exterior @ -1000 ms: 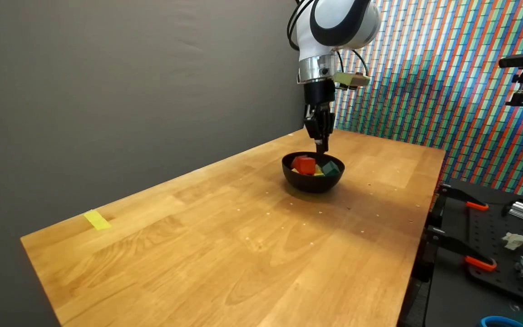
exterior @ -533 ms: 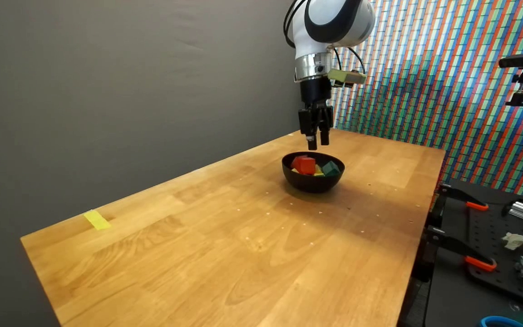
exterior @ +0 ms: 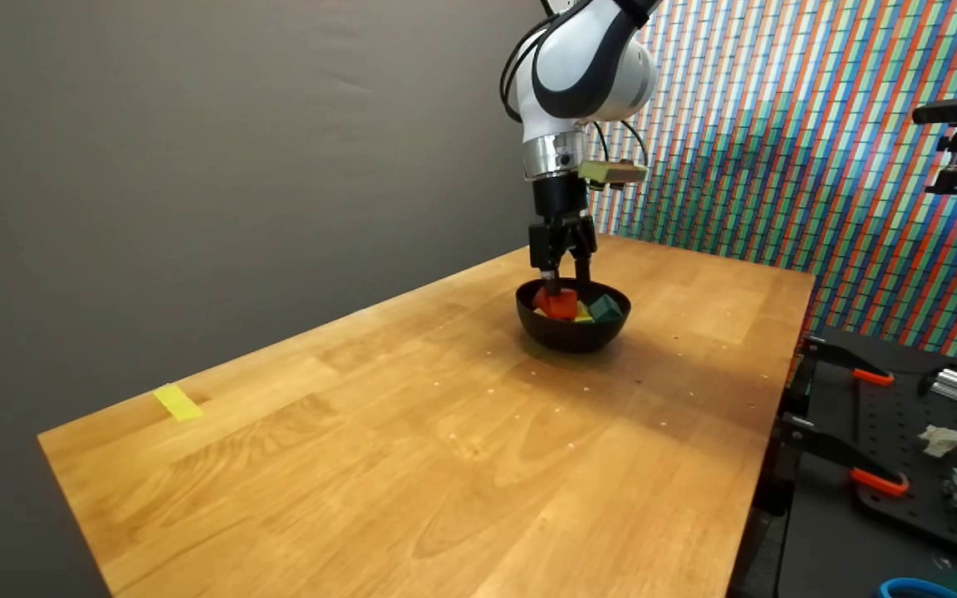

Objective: Remove all the objects in the black bowl and put them on the table

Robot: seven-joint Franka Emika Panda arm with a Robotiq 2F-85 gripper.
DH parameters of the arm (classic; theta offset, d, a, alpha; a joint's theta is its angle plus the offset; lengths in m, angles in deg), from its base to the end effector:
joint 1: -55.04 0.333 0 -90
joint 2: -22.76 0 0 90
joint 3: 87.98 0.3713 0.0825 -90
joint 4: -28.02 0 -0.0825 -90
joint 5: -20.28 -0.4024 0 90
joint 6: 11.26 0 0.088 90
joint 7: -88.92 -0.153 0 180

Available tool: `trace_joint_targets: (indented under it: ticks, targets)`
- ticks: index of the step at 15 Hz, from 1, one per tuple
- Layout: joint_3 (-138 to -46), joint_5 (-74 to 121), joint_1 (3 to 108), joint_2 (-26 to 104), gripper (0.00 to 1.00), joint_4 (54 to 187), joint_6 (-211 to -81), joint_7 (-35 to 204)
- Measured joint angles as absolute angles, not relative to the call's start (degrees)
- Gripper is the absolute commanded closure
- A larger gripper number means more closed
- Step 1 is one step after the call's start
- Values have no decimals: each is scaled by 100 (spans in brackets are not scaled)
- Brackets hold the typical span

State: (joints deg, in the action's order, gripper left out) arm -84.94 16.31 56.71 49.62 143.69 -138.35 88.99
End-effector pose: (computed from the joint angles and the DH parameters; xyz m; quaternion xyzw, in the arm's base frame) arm 0.5936 0.0538 0.1875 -0.9902 -0.0157 0.1355 0.0314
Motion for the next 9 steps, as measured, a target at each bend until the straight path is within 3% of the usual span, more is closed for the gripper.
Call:
trace_joint_targets:
  ticks: [2, 5, 6, 9]
  targets:
    - [-8494, 1589, 5661, 5135, 32, 14252, -13834, 8901]
    - [-8493, 1479, 5625, 5299, 38, 14157, -13819, 8902]
    - [-8493, 1426, 5601, 5327, 35, 14146, -13801, 8902]
    - [-8490, 1246, 5506, 5342, 39, 14143, -13741, 8914]
